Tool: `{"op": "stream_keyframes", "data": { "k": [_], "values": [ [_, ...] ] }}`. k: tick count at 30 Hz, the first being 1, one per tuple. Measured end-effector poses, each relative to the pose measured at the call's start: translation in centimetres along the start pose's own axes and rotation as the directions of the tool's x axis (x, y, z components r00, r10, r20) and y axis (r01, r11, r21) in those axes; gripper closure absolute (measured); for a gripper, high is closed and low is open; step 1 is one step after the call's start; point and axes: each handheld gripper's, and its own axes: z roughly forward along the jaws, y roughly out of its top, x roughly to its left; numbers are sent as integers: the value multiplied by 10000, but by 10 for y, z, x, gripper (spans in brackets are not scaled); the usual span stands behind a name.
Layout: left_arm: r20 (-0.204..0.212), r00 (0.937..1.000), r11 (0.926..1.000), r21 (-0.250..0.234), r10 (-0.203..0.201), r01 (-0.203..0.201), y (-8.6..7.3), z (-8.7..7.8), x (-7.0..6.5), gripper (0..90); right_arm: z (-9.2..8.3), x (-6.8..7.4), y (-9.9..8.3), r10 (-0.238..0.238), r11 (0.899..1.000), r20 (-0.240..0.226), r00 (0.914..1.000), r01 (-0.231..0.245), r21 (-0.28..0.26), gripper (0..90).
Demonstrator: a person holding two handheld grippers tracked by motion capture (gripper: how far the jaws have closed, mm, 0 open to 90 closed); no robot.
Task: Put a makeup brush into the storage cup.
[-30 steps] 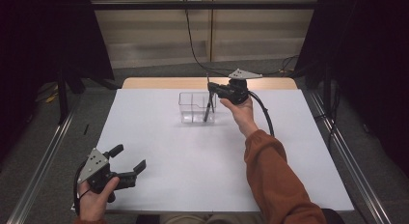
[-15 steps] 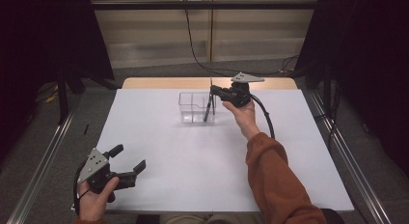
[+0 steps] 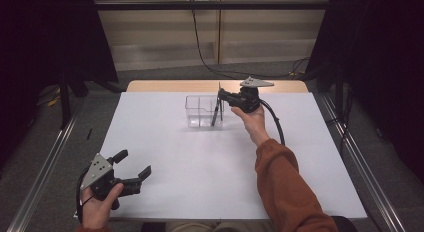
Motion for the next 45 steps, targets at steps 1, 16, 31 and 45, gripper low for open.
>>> {"op": "stream_keyframes", "data": {
  "k": [1, 16, 31, 45],
  "values": [
    [-5, 10000, 10000, -3, -4, 4, 0, 0, 0, 26, 0, 0, 0, 14, 10000, -35, 10000, -14, 31, 854],
    [26, 10000, 10000, -37, -61, 62, 0, 1, 0, 27, -5, 0, 0, 69, 9999, -187, 9998, -72, -156, 701],
    [172, 9998, 10000, 69, -64, 63, 2, 12, 1, 26, -20, 4, -3, -353, 9994, 22, 9994, 353, -66, 354],
    [80, 9999, 9999, 48, -99, 98, 1, 10, 2, 27, -32, 2, -9, 99, 9998, 76, 9999, -97, -161, 61]
  ]
}}
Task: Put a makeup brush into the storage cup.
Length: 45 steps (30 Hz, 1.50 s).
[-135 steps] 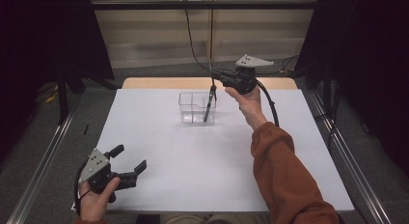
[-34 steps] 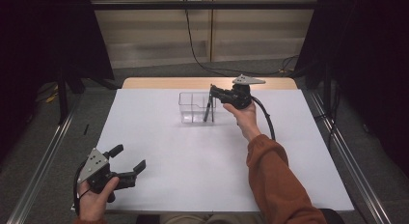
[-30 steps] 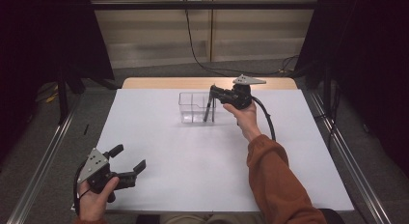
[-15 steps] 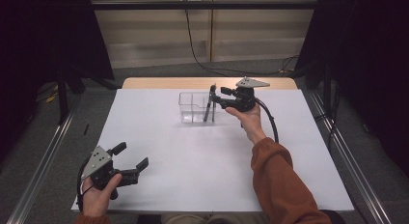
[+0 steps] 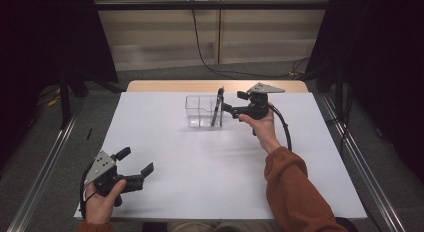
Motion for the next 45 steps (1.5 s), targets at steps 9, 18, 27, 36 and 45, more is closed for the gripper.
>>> {"op": "stream_keyframes", "data": {
  "k": [9, 18, 27, 36, 45],
  "values": [
    [-12, 10000, 9999, -137, 42, -42, 0, -4, 1, 27, -13, 7, 1, -246, 9997, 94, 9997, 245, 52, 21],
    [-80, 10000, 9998, -183, -37, 36, 0, -5, 1, 27, -27, 10, 3, -459, 9986, 173, 9988, 454, 256, 35],
    [-85, 10000, 9998, -220, -13, 11, 1, -6, 1, 27, -46, 12, 1, -548, 9981, 509, 9972, 533, 310, 35],
    [-96, 10000, 9998, -215, -1, -1, 1, -6, 1, 27, -64, 15, -5, -651, 9978, 743, 9951, 638, 203, 34],
    [-129, 9999, 9997, -224, -19, 16, 1, -6, 1, 27, -81, 19, -12, -817, 9964, 1006, 9916, 792, 293, 21]
  ]
}}
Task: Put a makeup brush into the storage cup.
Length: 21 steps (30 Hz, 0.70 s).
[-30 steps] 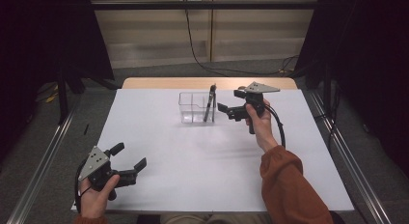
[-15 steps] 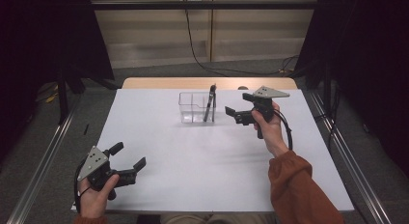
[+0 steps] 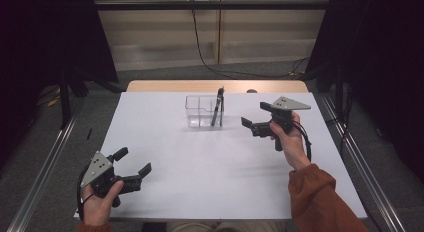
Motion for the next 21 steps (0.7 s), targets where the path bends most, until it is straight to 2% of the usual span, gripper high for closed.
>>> {"op": "stream_keyframes", "data": {
  "k": [21],
  "values": [
    [-55, 10000, 10000, -19, -31, 31, 0, -2, 1, 27, -42, 0, -13, -99, 9995, 642, 9979, 118, -289, 28]
  ]
}}
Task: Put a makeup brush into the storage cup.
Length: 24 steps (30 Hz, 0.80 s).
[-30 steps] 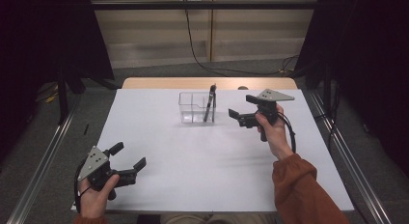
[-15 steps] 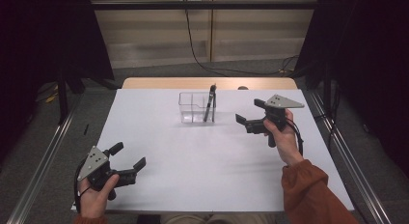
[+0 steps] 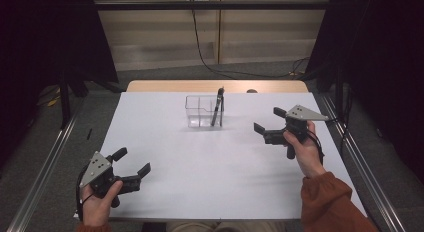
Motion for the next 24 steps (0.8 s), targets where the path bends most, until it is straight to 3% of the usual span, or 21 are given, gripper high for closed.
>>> {"op": "stream_keyframes", "data": {
  "k": [24],
  "values": [
    [-31, 10000, 10000, 44, 82, -82, -1, 0, 0, 26, -51, -2, -31, 580, 9982, 387, 9976, -573, -198, 33]
  ]
}}
